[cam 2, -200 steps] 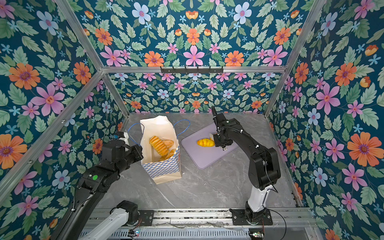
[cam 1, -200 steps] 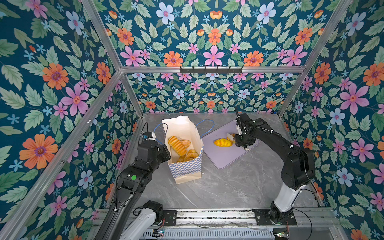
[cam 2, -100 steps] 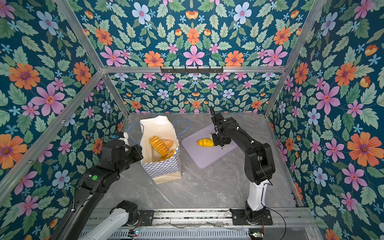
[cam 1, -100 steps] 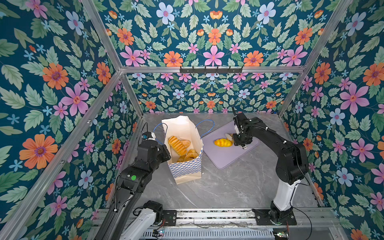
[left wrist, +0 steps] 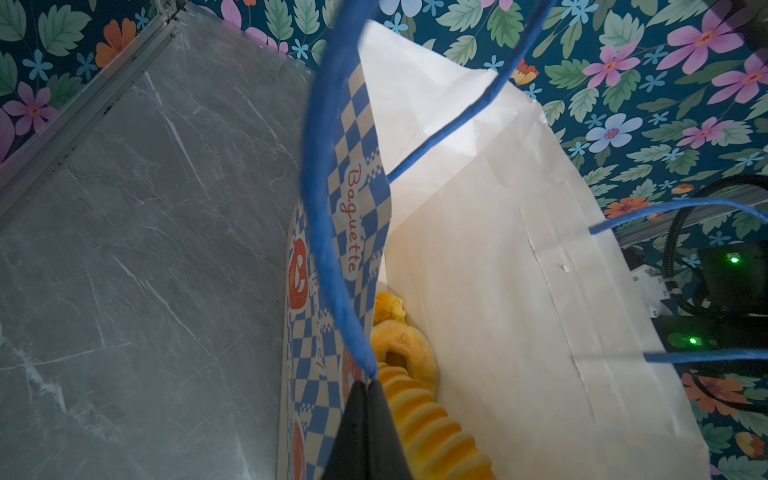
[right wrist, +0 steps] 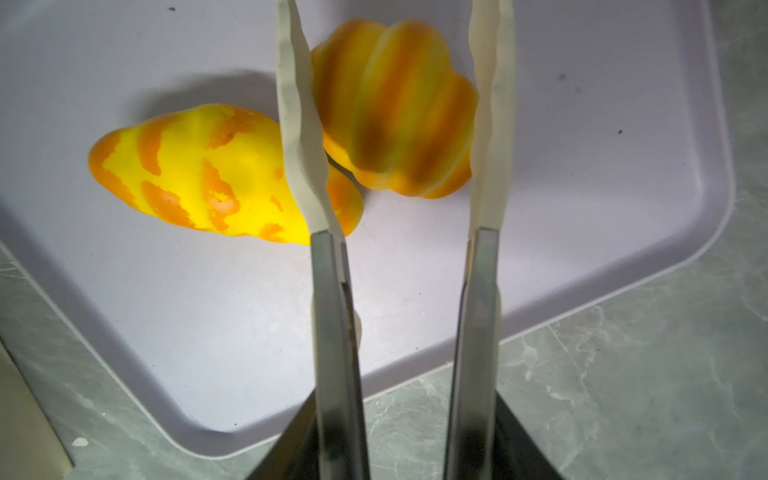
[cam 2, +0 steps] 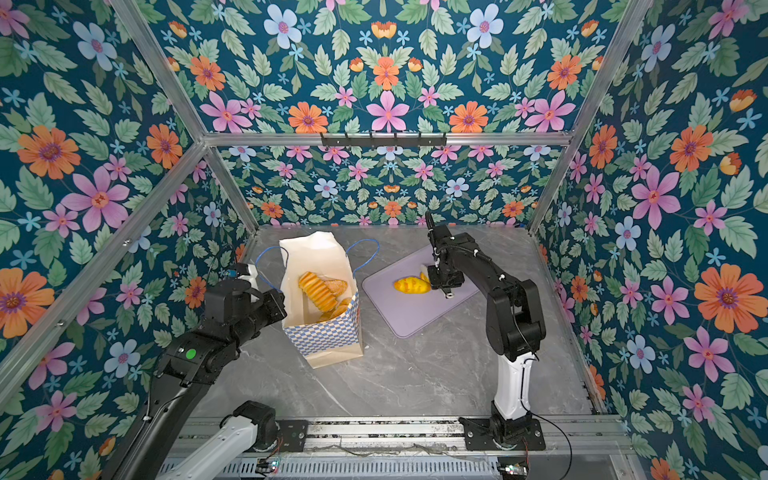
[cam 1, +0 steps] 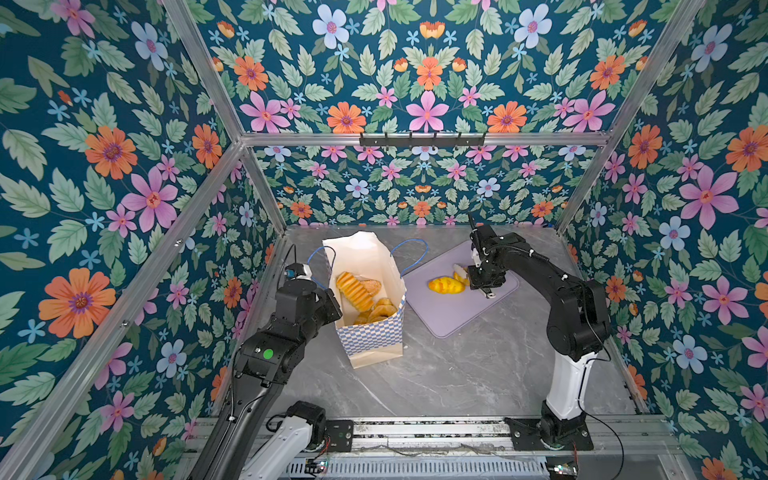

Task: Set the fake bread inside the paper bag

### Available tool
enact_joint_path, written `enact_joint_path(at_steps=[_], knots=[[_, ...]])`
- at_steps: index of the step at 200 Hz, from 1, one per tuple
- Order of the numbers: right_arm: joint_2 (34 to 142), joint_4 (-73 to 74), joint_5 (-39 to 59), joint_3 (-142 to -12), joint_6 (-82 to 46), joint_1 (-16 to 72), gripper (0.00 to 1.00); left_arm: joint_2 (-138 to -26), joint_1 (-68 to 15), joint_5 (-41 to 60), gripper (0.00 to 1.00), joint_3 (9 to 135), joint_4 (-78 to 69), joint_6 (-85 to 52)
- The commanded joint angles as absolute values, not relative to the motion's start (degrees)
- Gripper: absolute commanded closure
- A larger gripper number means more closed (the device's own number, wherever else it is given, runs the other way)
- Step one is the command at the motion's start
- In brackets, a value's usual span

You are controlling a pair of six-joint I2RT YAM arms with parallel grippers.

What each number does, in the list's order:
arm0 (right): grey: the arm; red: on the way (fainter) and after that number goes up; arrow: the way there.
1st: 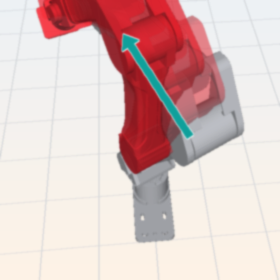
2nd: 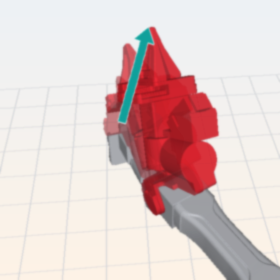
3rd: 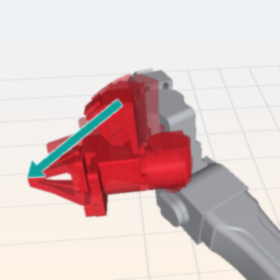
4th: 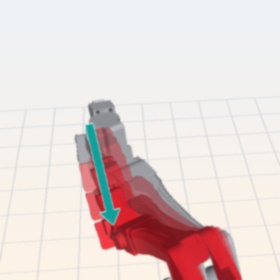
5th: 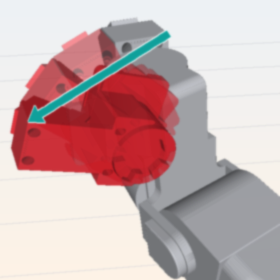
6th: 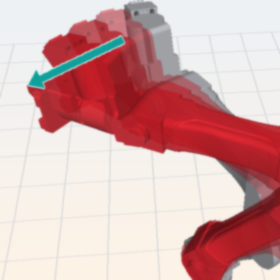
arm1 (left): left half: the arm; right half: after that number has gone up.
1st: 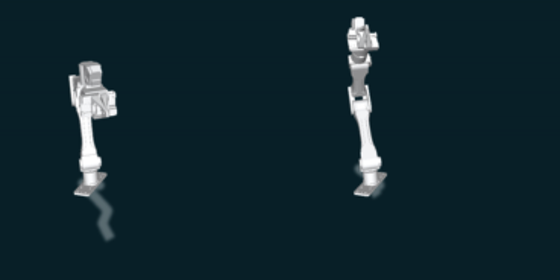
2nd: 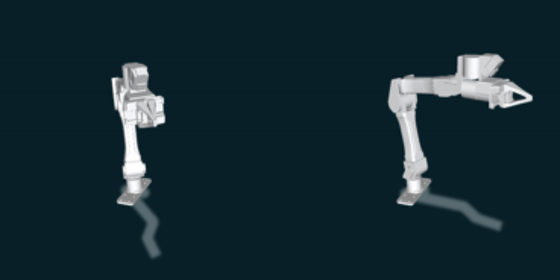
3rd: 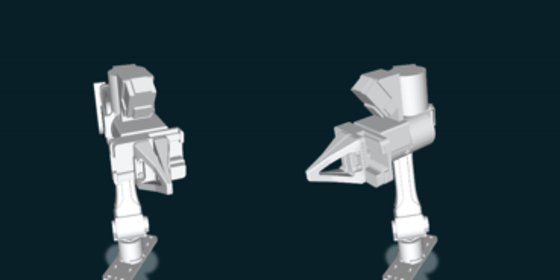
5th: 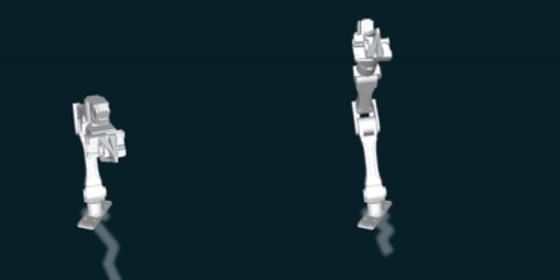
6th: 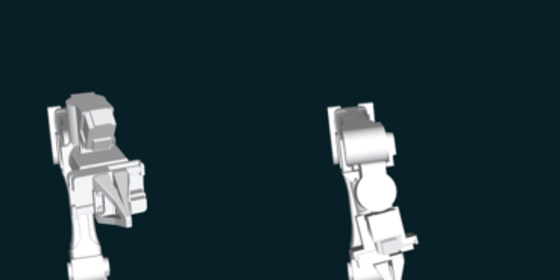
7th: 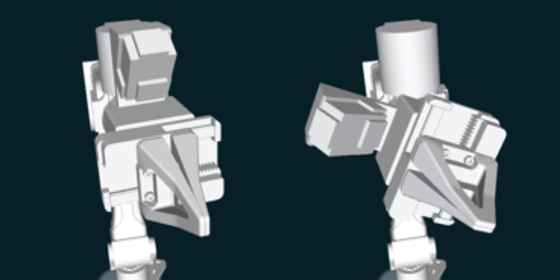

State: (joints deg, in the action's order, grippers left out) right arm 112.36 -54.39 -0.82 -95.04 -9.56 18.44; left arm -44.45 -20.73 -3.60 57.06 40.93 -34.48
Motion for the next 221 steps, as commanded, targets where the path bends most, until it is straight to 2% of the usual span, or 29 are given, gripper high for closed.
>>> enact_joint_path(at_steps=[1,93,162,183,221], knots=[[112.24,-53.4,1.36,-94.9,-9.14,18.01,0.54,-44.65,-20.66,-3.91,0.94,57.61,40.87,-34.37],[108.07,-51.96,2.4,-91.89,-10.63,17.57,0.71,-44.86,-20.65,-3.86,0.95,58.32,40.96,-34.45],[104.7,-52.12,1.49,-91.32,-11.69,17.56,0.76,-44.69,-20.65,-3.96,0.95,58.44,41.33,-34.45],[103.58,-52.36,1.83,-91.24,-11.99,17.57,0.76,-44.47,-20.65,-4.07,0.89,58.36,41.38,-34.54],[100.96,-52.45,2.67,-90.57,-12.87,17.53,0.76,-44.38,-20.65,-4.2,0.88,58.77,41.54,-34.53]])
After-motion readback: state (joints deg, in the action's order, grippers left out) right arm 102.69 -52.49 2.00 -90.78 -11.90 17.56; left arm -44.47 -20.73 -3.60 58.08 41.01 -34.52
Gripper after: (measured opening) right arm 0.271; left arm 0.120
